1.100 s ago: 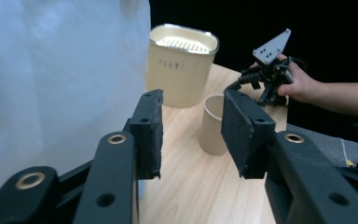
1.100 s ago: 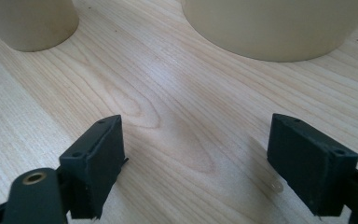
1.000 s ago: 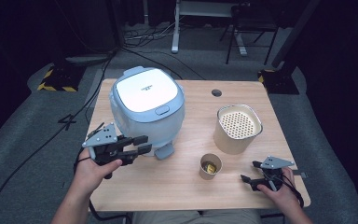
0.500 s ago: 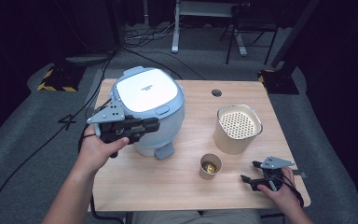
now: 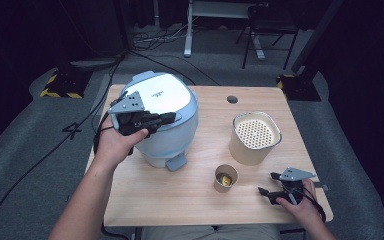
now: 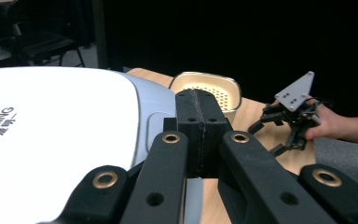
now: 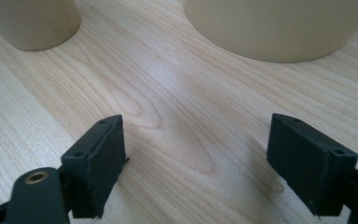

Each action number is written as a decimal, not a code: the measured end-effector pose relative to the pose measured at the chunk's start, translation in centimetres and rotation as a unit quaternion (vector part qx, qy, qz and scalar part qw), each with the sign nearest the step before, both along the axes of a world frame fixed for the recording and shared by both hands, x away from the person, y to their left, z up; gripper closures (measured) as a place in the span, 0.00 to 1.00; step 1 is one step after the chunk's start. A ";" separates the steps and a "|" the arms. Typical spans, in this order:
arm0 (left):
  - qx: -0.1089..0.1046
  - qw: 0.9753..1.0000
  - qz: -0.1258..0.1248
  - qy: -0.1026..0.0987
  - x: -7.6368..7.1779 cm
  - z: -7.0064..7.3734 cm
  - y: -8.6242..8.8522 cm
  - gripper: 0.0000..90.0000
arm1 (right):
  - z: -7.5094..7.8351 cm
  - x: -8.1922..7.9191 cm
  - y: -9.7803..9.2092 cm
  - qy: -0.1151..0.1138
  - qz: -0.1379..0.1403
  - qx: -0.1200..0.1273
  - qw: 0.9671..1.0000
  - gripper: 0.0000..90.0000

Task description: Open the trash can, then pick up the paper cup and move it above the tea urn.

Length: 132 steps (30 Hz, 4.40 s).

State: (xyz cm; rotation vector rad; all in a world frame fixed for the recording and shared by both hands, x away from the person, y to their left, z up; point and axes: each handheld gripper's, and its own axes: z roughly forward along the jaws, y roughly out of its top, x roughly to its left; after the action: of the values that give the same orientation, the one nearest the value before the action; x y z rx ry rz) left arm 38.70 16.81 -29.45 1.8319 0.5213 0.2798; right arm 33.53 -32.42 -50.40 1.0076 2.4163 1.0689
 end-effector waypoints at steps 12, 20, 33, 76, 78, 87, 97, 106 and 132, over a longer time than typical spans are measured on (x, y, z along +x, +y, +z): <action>0.051 0.997 0.051 -0.002 0.1 0.2 -0.7 1.00 | 0.0 0.0 0.0 0.000 0.000 -0.001 1.000 0.22; 0.072 0.995 0.065 -0.005 -0.1 0.5 -1.5 1.00 | 0.0 0.0 0.0 0.000 0.001 -0.001 1.000 0.23; 0.051 0.998 0.027 0.001 -0.7 0.1 -2.1 0.77 | 0.0 0.0 0.0 -0.001 0.002 0.000 1.000 0.23; 0.056 0.995 0.033 0.071 -6.9 -15.3 -0.5 0.45 | 1.6 -1.0 1.3 0.022 0.002 -0.005 1.000 0.28; 0.065 0.994 0.043 0.081 -6.9 -16.3 -0.4 0.45 | 2.1 -1.1 1.8 0.024 0.007 -0.002 1.000 0.28; 0.127 0.984 0.084 0.094 -6.5 -19.5 0.3 0.43 | 4.2 -1.4 4.2 0.016 0.042 0.001 0.999 0.29; 0.170 0.970 0.116 0.132 -6.2 -20.8 0.7 0.33 | 5.6 -1.0 6.5 0.014 0.089 -0.014 0.996 0.27; 0.200 0.963 0.127 0.126 -6.2 -20.9 0.4 0.23 | 5.0 -1.2 8.8 0.031 0.113 -0.016 0.993 0.18; 0.208 0.962 0.124 0.124 -6.1 -20.9 0.2 0.17 | 1.7 0.4 13.8 -0.006 0.076 0.047 0.996 0.26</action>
State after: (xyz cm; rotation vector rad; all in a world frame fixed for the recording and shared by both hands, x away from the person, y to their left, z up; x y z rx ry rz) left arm 32.55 17.06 -50.37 2.2259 0.9258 0.3493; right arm 33.97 -18.61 -48.66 0.8541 2.4858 1.2454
